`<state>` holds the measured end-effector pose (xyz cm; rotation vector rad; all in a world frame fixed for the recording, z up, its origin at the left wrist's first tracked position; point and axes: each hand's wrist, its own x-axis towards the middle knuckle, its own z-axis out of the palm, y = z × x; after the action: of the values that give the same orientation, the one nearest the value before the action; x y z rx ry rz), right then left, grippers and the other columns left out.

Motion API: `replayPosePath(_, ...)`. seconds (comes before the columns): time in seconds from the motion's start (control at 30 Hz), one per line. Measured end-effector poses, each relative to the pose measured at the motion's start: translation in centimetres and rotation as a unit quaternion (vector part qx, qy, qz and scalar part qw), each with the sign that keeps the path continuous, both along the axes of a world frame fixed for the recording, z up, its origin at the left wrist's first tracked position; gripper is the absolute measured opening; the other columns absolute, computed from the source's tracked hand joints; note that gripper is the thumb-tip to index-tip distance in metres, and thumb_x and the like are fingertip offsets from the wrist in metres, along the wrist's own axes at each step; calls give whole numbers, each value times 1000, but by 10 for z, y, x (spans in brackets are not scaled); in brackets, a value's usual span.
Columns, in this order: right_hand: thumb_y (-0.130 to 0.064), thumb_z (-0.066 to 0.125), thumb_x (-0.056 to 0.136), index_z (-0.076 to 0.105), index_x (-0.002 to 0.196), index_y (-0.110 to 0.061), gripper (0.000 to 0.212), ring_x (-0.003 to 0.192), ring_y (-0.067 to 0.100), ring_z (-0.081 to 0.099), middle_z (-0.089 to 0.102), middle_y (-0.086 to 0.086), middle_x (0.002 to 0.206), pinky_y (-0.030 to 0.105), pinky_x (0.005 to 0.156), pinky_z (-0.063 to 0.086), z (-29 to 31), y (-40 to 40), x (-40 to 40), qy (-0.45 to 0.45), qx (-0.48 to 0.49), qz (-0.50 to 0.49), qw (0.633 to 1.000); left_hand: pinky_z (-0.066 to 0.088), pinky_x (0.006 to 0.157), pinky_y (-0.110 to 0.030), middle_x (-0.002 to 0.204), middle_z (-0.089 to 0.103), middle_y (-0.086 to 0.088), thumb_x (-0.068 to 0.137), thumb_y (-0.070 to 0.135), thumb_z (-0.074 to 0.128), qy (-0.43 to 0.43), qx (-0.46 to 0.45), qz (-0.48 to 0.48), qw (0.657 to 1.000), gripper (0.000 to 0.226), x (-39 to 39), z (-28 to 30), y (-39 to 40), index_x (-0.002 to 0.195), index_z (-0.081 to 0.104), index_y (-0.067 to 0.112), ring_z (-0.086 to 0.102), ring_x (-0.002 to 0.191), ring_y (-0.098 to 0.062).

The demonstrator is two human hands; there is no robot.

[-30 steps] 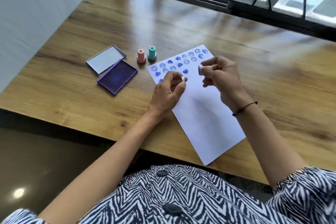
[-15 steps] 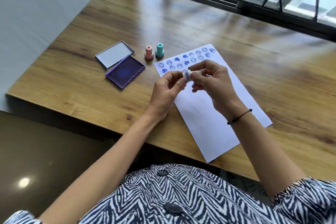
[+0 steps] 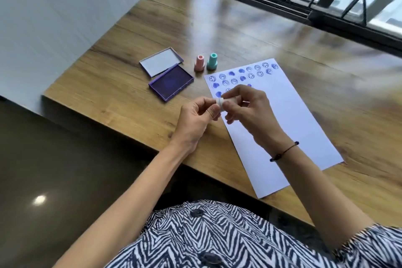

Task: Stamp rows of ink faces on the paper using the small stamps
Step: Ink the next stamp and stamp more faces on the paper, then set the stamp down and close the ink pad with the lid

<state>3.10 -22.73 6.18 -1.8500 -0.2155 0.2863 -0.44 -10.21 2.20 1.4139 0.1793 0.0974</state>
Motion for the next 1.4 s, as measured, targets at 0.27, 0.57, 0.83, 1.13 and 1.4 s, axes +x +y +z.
replayPosePath(0.27,0,61,80,58,71,-18,20,43,10,58,57,-2,50,21,44,49,-14,17,-6,24,8,-7,1000,43,65,-19,69,58,-5,86,6,56,19,75,-4,997,18,-3,-1,15,82,65,20,50,65,-11)
replayPosePath(0.57,-5,64,72,69,82,-9,12,49,12,55,70,21,79,32,59,55,11,5,95,-97,-175,-60,978,48,58,-10,74,63,1,89,13,54,79,33,79,993,14,11,-11,13,96,66,11,55,63,-6)
replayPosePath(0.83,-3,55,75,69,95,-1,24,98,38,59,68,25,103,36,79,46,5,21,148,-251,-406,38,878,48,57,-12,75,64,-1,90,7,50,65,1,75,995,20,7,-5,11,87,66,18,55,64,-7)
replayPosePath(1.13,2,50,75,68,96,1,27,96,43,58,62,28,106,39,77,48,-4,30,158,-266,-465,86,840,49,60,-12,76,63,-3,89,2,48,73,8,91,993,19,5,-5,13,92,65,10,57,68,-11)
replayPosePath(1.4,2,47,79,66,99,1,28,95,42,57,61,29,106,39,78,47,-5,28,156,-257,-465,102,841,50,63,-11,77,65,-1,88,3,50,72,22,104,992,19,7,-6,19,97,66,6,59,67,-4)
